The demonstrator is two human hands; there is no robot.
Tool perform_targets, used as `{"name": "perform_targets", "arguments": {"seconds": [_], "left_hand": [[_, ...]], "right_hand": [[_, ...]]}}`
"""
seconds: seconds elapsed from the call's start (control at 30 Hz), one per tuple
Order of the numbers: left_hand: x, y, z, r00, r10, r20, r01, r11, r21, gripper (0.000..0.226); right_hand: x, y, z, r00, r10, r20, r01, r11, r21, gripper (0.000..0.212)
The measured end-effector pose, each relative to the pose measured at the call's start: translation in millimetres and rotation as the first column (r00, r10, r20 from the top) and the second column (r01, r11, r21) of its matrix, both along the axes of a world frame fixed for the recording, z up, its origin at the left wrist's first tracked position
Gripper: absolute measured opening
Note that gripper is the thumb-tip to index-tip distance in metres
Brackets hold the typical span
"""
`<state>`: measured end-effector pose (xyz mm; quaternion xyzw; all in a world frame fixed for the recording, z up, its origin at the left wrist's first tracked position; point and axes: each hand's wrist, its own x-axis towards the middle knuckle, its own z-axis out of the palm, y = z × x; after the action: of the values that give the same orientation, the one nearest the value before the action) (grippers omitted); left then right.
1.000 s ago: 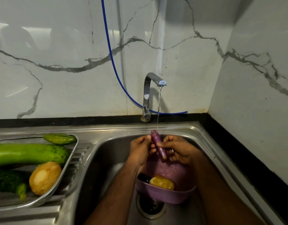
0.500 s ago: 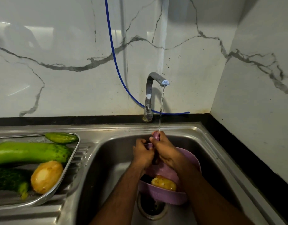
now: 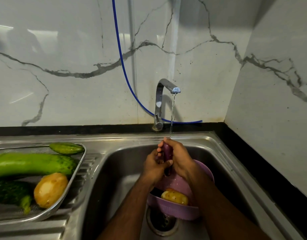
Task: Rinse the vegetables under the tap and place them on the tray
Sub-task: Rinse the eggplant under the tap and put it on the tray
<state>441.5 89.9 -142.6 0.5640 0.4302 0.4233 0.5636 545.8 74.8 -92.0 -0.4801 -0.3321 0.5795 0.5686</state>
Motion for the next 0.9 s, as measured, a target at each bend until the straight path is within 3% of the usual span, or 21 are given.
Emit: {"name": "perform_targets", "arguments": {"seconds": [0.13, 0.3, 0.37, 0.47, 0.6, 0.8, 0.9], "left_hand": [[0.4, 1.0, -2.8, 0.999, 0.035, -0.032, -0.033, 0.997, 0.073, 0.046], [1.2, 0.8, -1.8, 0.987, 0.11, -0.114, -0.086, 0.978, 0.192, 0.041], [1.5, -1.1, 1.6, 0.985, 0.113, -0.129, -0.086, 0.977, 0.197, 0.038], [0.6, -1.1, 3.9, 0.984, 0.114, -0.135, -0.086, 0.977, 0.193, 0.036], [0.8, 1.9, -0.8, 0.976, 0.104, -0.189, -0.066, 0.978, 0.199, 0.036], [0.0, 4.0, -6.1, 0.961, -0.013, -0.276, 0.056, 0.987, 0.148, 0.056], [0.2, 2.5, -1.7, 0.951, 0.023, -0.308, 0.037, 0.981, 0.19, 0.045]], "right_hand": [[4.3, -4.1, 6.4, 1.0, 0.0, -0.012, 0.0, 0.998, 0.059, 0.034], [0.4, 0.4, 9.4, 0.987, -0.124, 0.098, 0.121, 0.992, 0.036, 0.049], [0.5, 0.5, 10.0, 0.993, -0.112, 0.04, 0.111, 0.993, 0.028, 0.049], [4.6, -2.7, 10.6, 0.98, -0.051, -0.194, 0.055, 0.998, 0.015, 0.038], [3.6, -2.7, 9.8, 0.97, -0.095, -0.225, 0.107, 0.994, 0.038, 0.03], [1.8, -2.1, 10.3, 0.997, -0.056, -0.059, 0.059, 0.997, 0.046, 0.038], [4.7, -0.7, 12.6, 0.986, -0.075, 0.152, 0.065, 0.995, 0.071, 0.027]]}}
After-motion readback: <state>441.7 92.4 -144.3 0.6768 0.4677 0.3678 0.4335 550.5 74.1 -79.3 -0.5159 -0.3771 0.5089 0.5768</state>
